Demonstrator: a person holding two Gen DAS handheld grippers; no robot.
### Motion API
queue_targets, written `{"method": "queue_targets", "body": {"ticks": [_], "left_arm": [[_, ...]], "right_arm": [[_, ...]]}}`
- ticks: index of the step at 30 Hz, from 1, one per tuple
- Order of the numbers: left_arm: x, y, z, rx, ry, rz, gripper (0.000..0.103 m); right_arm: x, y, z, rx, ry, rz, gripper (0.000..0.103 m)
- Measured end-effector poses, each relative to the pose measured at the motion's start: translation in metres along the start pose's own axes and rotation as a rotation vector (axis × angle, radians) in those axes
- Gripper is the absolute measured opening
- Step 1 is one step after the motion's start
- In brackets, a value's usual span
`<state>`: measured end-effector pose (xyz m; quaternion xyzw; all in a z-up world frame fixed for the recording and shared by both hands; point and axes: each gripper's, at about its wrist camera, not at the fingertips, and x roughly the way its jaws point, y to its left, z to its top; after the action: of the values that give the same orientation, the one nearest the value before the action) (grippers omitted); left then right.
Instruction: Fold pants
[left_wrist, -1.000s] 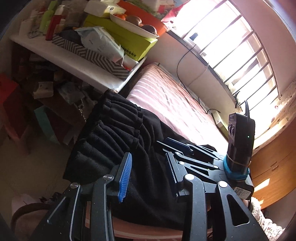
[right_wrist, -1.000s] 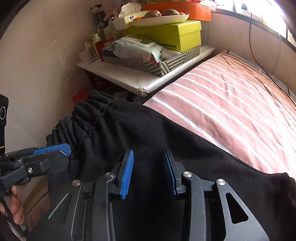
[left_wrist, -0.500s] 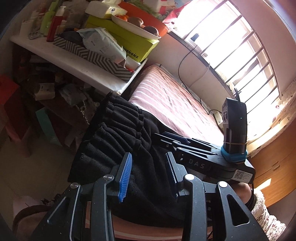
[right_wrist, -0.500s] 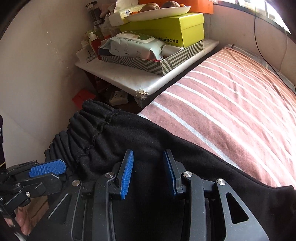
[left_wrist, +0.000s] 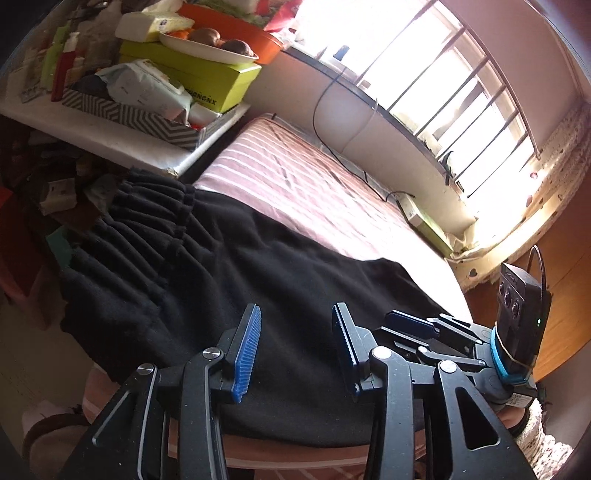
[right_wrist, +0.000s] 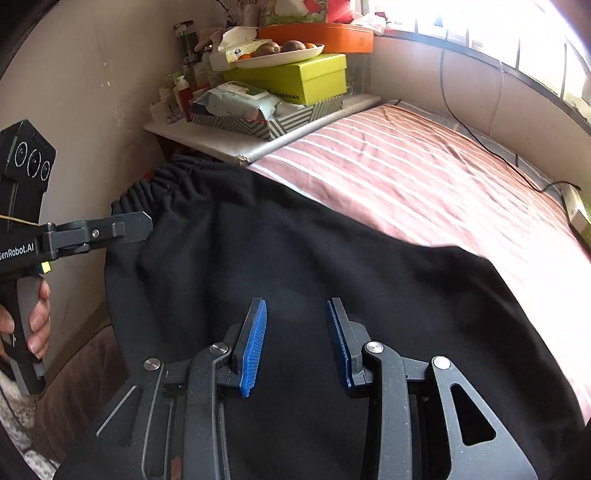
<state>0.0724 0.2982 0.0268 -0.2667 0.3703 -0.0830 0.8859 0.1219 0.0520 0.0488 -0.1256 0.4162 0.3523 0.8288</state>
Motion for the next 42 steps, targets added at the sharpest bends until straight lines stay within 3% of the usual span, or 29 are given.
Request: {"method": "queue_targets", "body": {"ticks": [5,8,11,15,18,21,24,28,32,36,38,42], "left_arm": [[0.010,-0.011,-0.017,0.046,0.051,0.027,0.070],[0.013,0.000,-0.027,0.026,0.079,0.060,0.070],[0.009,0.010,-0.031,0.003,0.067,0.035,0.070],[0.006,0.007,-0.037,0.009,0.054,0.064,0.070],[0.001,-0.005,-0.037,0.027,0.033,0.092,0.070],[0.001,-0.023,-0.037,0.015,-0.003,0.010,0.072],[0.015,-0.051,-0.043,0.080,0.014,0.000,0.073],[0.033,-0.073,-0.059,0.160,0.095,0.017,0.073],[0.036,-0.078,-0.070,0.192,0.108,0.033,0.073],[0.038,-0.090,-0.078,0.256,0.096,0.092,0.075],[0.041,-0.097,-0.082,0.286,0.087,0.130,0.076],[0.046,-0.111,-0.094,0.370,0.052,0.222,0.080]], "right_arm": [[-0.005,-0.003,-0.041,0.028,0.027,-0.038,0.035],[-0.018,-0.001,-0.064,0.057,-0.015,-0.057,0.035],[-0.024,0.005,-0.085,0.120,-0.033,-0.014,0.035],[-0.040,0.015,-0.104,0.123,-0.050,-0.021,0.035],[-0.056,0.002,-0.114,0.184,-0.070,0.025,0.035],[-0.063,-0.011,-0.120,0.228,-0.096,-0.085,0.035],[-0.060,-0.023,-0.128,0.259,-0.074,-0.139,0.035],[-0.073,-0.018,-0.145,0.236,-0.088,-0.133,0.035],[-0.091,-0.031,-0.157,0.306,-0.122,-0.062,0.035],[-0.115,-0.054,-0.165,0.331,-0.205,-0.218,0.035],[-0.115,-0.070,-0.167,0.352,-0.178,-0.286,0.035],[-0.106,-0.088,-0.182,0.402,-0.106,-0.319,0.035]]}}
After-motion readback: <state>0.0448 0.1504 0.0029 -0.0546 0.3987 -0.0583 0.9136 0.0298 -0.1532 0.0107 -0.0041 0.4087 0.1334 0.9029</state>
